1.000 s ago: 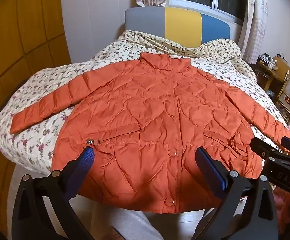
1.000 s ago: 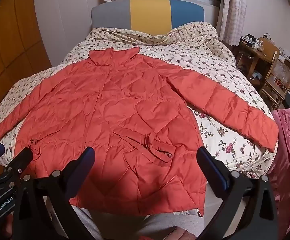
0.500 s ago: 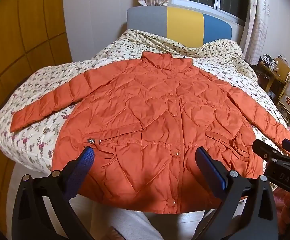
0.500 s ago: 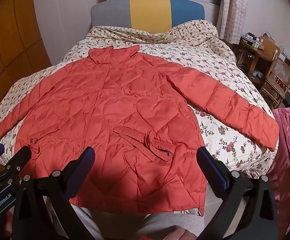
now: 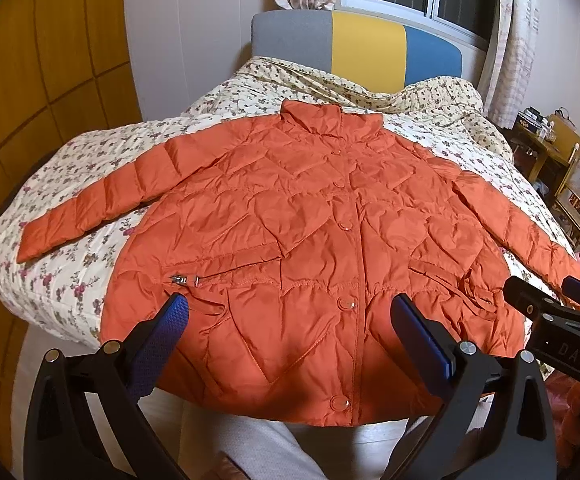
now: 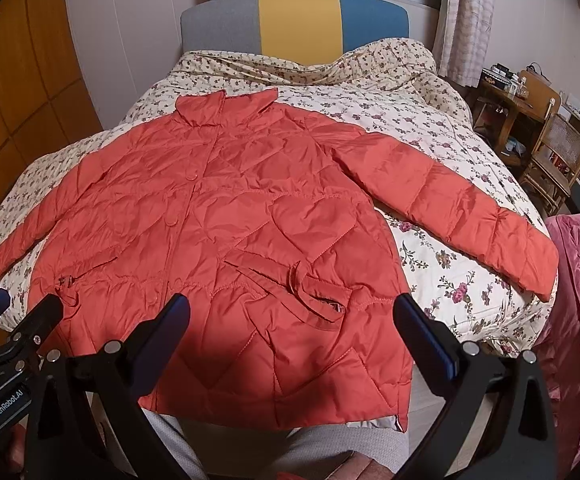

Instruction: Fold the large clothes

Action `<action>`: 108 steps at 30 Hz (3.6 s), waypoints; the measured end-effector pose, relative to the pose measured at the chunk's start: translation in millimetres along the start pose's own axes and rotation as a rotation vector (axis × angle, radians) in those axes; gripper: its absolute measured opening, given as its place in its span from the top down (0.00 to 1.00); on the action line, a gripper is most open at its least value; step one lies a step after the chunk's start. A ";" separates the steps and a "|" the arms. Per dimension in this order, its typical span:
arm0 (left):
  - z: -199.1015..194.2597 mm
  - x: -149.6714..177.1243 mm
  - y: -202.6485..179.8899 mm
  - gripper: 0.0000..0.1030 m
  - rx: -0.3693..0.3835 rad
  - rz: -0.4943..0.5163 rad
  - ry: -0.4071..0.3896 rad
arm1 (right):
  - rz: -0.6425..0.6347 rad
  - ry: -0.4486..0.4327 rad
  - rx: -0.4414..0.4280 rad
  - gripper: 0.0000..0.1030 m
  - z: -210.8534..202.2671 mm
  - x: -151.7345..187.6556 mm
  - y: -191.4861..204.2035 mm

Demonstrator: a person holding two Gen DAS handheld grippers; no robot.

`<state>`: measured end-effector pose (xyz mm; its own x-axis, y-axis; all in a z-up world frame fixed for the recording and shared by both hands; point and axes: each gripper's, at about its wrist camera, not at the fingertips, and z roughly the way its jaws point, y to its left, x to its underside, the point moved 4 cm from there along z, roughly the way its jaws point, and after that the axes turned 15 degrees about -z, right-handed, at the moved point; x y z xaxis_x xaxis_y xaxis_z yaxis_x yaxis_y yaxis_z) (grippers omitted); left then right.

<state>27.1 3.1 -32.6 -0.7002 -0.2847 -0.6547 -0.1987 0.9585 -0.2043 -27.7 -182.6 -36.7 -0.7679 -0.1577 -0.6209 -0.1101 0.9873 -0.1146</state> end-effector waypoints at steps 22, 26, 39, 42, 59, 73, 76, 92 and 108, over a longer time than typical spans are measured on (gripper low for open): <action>2.3 2.1 -0.4 0.03 0.001 0.000 0.005 | -0.002 0.023 -0.007 0.02 4.1 1.5 0.6; 3.0 3.2 -0.4 0.03 0.001 -0.001 0.007 | -0.002 0.027 -0.008 0.02 5.4 1.9 0.8; 4.9 5.4 -0.7 0.03 0.001 -0.001 0.012 | -0.007 0.040 -0.012 0.02 9.9 2.6 1.9; 7.4 6.7 -1.0 0.03 0.003 -0.001 0.019 | -0.004 0.045 -0.012 0.02 11.0 3.0 1.9; 22.4 8.7 1.7 0.03 0.065 0.002 0.093 | 0.028 0.026 0.004 0.02 24.7 1.7 -17.3; 97.7 -23.7 65.3 0.03 0.031 -0.162 0.137 | 0.335 0.026 -0.187 0.02 114.6 25.2 -122.9; 112.4 -42.8 77.4 0.03 -0.051 -0.149 0.064 | 0.481 -0.010 -0.199 0.02 126.5 39.4 -154.3; 201.2 -84.3 102.2 0.03 -0.164 -0.034 -0.025 | 1.130 -0.248 -0.152 0.31 140.4 80.2 -291.3; 214.2 -76.5 108.6 0.03 -0.108 -0.050 -0.017 | 1.150 -0.268 0.123 0.84 132.5 85.6 -335.8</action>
<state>206.0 126.2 -160.6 -0.6762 -0.3319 -0.6577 -0.3065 0.9386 -0.1585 27.1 -530.2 -154.1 -0.2182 0.8070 -0.5488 0.6308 0.5457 0.5517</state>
